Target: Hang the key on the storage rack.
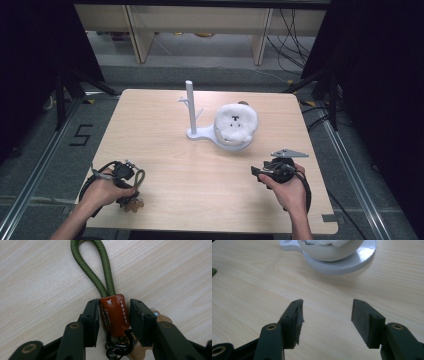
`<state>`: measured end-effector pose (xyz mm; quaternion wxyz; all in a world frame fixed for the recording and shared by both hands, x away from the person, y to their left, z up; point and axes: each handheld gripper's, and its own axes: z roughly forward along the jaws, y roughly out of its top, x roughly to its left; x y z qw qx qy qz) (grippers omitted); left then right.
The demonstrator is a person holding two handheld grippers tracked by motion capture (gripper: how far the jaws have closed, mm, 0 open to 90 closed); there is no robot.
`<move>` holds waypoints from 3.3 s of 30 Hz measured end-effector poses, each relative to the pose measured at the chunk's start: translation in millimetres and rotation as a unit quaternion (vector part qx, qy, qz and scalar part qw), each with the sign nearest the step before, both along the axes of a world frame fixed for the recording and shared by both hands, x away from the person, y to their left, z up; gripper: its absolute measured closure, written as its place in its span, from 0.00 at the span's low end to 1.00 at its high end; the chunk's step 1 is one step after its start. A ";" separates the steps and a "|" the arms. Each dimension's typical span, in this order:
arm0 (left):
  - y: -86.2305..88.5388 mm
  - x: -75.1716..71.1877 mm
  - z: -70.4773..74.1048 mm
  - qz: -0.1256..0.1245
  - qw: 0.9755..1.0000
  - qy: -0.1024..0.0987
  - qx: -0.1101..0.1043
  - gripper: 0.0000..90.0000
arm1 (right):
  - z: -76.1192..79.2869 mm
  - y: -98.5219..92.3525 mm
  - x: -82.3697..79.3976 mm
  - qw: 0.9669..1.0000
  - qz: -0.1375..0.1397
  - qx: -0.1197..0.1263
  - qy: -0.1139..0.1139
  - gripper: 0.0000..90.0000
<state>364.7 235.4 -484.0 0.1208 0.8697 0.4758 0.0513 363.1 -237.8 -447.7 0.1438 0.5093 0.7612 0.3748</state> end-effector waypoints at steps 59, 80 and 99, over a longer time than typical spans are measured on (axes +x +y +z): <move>8.3 -13.5 2.6 -0.062 0.995 -0.071 -0.031 0.88 | 1.3 2.1 -1.1 1.000 0.005 0.018 -0.004 0.48; 23.2 -38.1 17.3 -0.065 0.957 -0.233 -0.158 0.88 | -1.2 1.1 -0.8 1.000 -0.002 0.024 -0.014 0.48; 18.6 -42.3 29.1 -0.012 0.899 -0.362 -0.247 0.88 | -3.4 0.0 -1.6 1.000 -0.014 0.014 -0.018 0.48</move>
